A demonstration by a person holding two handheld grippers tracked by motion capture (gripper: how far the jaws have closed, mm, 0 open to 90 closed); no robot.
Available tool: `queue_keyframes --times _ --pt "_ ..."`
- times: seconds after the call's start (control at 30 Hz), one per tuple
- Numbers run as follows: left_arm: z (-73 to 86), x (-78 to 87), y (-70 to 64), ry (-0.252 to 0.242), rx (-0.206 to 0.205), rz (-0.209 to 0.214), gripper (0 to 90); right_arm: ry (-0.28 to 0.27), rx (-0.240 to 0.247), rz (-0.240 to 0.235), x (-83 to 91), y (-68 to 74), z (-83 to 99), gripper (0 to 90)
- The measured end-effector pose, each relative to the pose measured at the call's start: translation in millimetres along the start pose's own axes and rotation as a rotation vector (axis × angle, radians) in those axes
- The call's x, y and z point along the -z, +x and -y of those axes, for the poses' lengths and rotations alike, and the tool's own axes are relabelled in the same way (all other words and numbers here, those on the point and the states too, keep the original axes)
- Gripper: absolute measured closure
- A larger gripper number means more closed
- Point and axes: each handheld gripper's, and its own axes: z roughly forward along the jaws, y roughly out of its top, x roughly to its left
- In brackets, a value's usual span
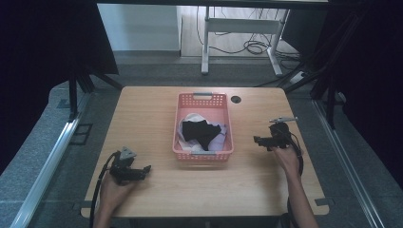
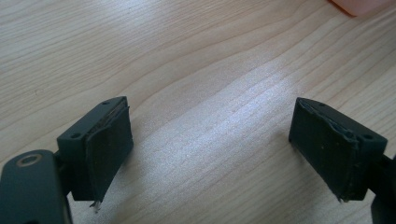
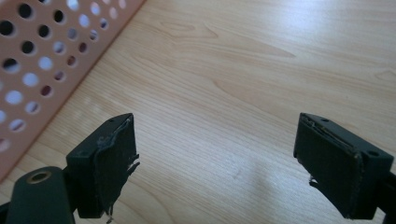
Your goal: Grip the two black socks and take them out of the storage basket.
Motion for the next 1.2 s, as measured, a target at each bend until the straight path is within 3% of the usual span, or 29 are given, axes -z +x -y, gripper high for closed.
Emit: queue_keyframes --times 0.3,0.73,0.97,1.2 --pt "0.0 0.0 -0.1 0.0 0.002 0.001 13.2 -0.019 -0.004 -0.021 4.6 10.4 -7.7 13.5" --pt "0.1 0.0 -0.2 0.0 0.002 0.0 13.2 -0.021 0.063 -0.074 7.9 27.7 -16.8 11.3" --pt "0.0 0.0 -0.2 0.0 0.003 0.0 13.3 -0.09 0.051 -0.115 18.9 35.3 -25.8 10.9" --pt "0.0 0.1 -0.2 0.001 0.002 0.0 13.3 -0.087 0.067 -0.147 24.5 48.4 -37.1 11.9"
